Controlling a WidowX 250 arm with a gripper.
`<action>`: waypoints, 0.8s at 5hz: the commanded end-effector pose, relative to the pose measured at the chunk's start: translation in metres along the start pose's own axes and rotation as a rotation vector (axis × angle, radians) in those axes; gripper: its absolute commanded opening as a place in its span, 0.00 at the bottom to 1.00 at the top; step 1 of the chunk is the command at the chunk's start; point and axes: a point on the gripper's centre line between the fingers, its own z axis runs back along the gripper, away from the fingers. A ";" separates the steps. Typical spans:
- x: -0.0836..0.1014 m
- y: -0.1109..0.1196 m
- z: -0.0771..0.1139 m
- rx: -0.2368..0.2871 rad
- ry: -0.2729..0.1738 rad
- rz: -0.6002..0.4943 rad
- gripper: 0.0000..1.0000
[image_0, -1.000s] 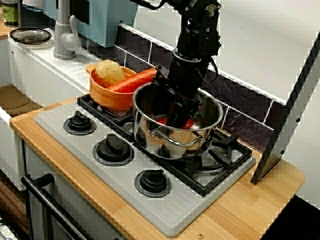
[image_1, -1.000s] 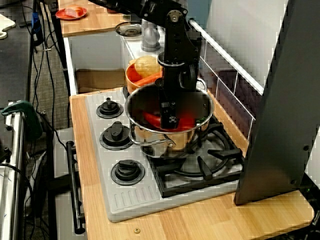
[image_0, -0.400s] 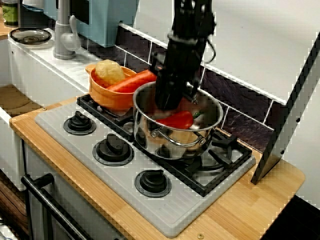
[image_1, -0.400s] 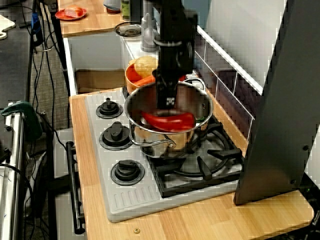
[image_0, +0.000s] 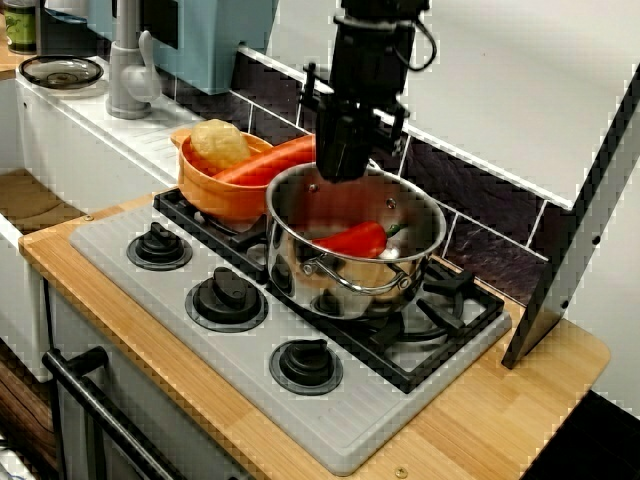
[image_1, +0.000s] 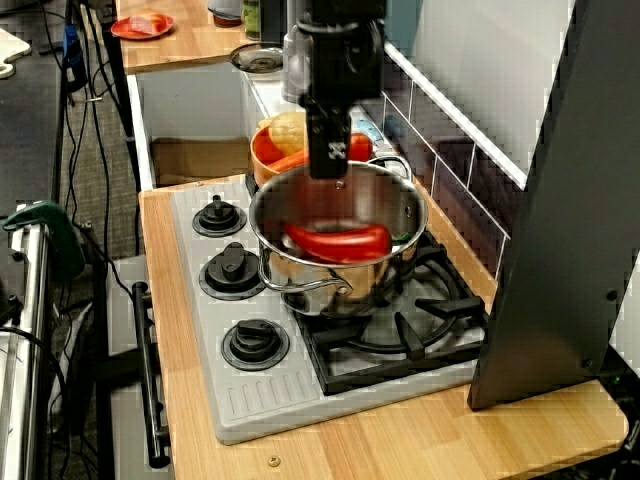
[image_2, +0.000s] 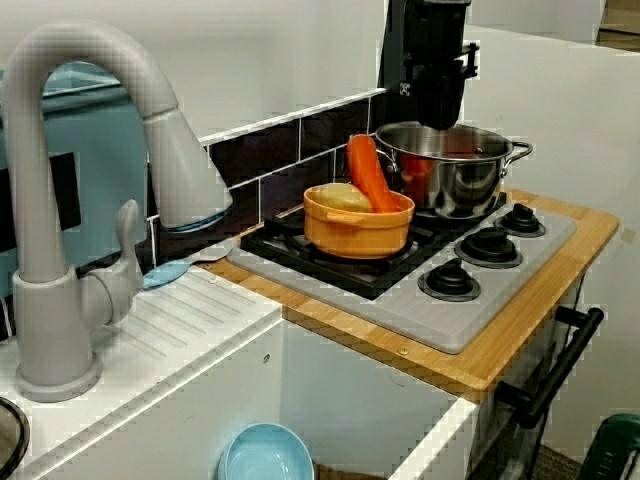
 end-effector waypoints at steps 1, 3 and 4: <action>0.002 0.009 0.035 0.040 -0.054 0.043 1.00; 0.002 0.009 0.035 0.040 -0.054 0.043 1.00; 0.006 -0.003 0.032 0.045 -0.077 0.083 1.00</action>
